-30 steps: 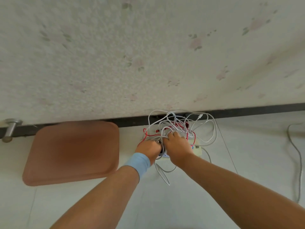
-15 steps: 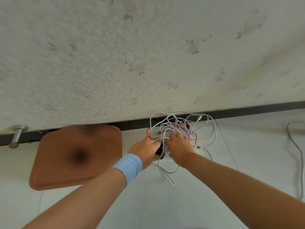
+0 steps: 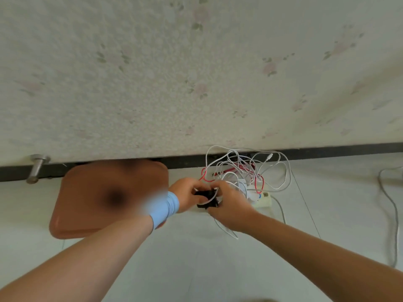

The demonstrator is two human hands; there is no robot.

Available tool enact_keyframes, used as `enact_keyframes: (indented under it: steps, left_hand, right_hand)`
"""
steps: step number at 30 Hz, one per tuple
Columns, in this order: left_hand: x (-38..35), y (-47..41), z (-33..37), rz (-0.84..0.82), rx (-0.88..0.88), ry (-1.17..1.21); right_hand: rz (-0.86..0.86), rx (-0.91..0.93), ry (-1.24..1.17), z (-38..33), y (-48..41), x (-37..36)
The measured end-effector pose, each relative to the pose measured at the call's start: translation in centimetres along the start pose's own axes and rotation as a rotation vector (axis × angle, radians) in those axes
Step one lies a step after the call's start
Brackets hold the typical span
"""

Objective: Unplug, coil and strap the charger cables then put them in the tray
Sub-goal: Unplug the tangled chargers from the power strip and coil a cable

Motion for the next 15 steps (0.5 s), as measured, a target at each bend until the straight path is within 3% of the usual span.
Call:
enact_keyframes:
  steps: [5, 9, 15]
  left_hand:
    - [-0.6, 1.2, -1.9, 0.022, 0.080, -0.060]
    - [-2.2, 2.2, -3.1, -0.069, 0.063, -0.344]
    - [-1.7, 1.8, -3.3, -0.105, -0.003, -0.319]
  right_hand:
    - [0.004, -0.107, -0.331, 2.1, -0.8, -3.8]
    - [-0.022, -0.141, -0.556, 1.9, -0.6, -6.3]
    - [0.176, -0.107, -0.405, 3.4, 0.0, -6.8]
Point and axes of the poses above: each hand's wrist, its own y-axis away from the middle knuckle, its own x-axis out of the back of the hand, z = x × y, the point moved 8 cm from there along -y, towards the middle knuckle
